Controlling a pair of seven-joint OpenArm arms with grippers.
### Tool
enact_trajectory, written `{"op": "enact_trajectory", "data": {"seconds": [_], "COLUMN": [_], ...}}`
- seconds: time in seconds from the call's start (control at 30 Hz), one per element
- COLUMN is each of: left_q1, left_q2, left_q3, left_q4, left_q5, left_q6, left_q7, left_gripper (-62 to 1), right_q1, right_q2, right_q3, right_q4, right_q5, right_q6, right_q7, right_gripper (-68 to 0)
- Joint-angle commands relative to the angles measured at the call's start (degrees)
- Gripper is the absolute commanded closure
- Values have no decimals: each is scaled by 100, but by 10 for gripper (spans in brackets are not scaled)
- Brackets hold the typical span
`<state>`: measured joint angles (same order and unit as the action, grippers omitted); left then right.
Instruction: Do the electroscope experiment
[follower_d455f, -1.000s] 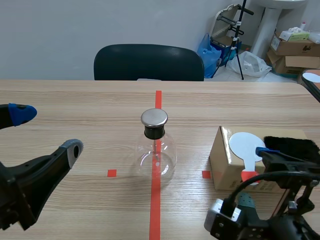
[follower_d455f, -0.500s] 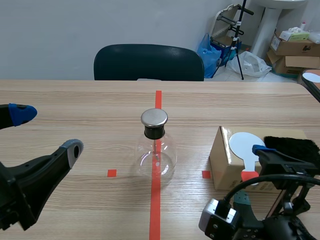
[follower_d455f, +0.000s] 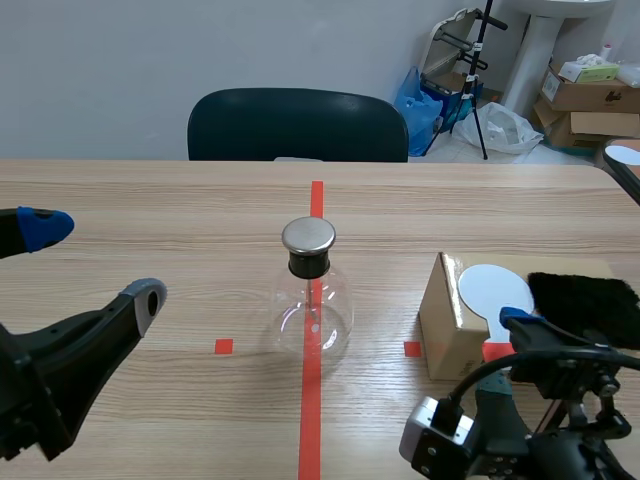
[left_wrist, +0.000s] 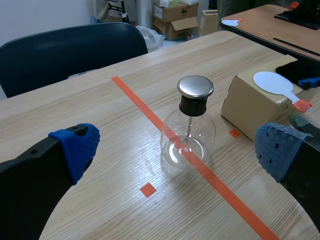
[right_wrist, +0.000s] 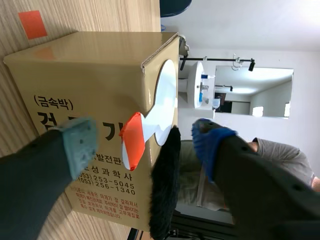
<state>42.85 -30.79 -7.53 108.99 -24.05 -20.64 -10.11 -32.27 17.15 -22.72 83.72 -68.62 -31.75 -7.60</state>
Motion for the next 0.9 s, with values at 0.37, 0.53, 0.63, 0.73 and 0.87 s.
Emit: {"op": "enact_trajectory", "data": {"seconds": [0.37, 0.53, 0.63, 0.73, 0.87], "left_q1": [-17, -17, -17, -17, -17], "left_q2": [28, 28, 28, 28, 28], "left_q3": [42, 42, 42, 42, 42], "left_q4": [120, 120, 120, 120, 120], "left_q5": [-35, -35, -35, -35, -35], "left_q6": [9, 9, 9, 9, 9], "left_q7": [-81, -81, -81, -81, -81], "left_gripper": [-623, -623, -623, -623, -623], "right_q1": [57, 57, 57, 57, 57], "right_q2": [33, 33, 33, 33, 33], "right_q3": [42, 42, 42, 42, 42], "right_q4": [101, 101, 101, 101, 101], "right_q5": [-63, -63, -83, -83, -83], "right_q6": [-63, -59, -59, -59, -59], "right_q7": [-48, -46, -46, -46, -46], "right_gripper": [-119, -8, -8, -8, -8]}}
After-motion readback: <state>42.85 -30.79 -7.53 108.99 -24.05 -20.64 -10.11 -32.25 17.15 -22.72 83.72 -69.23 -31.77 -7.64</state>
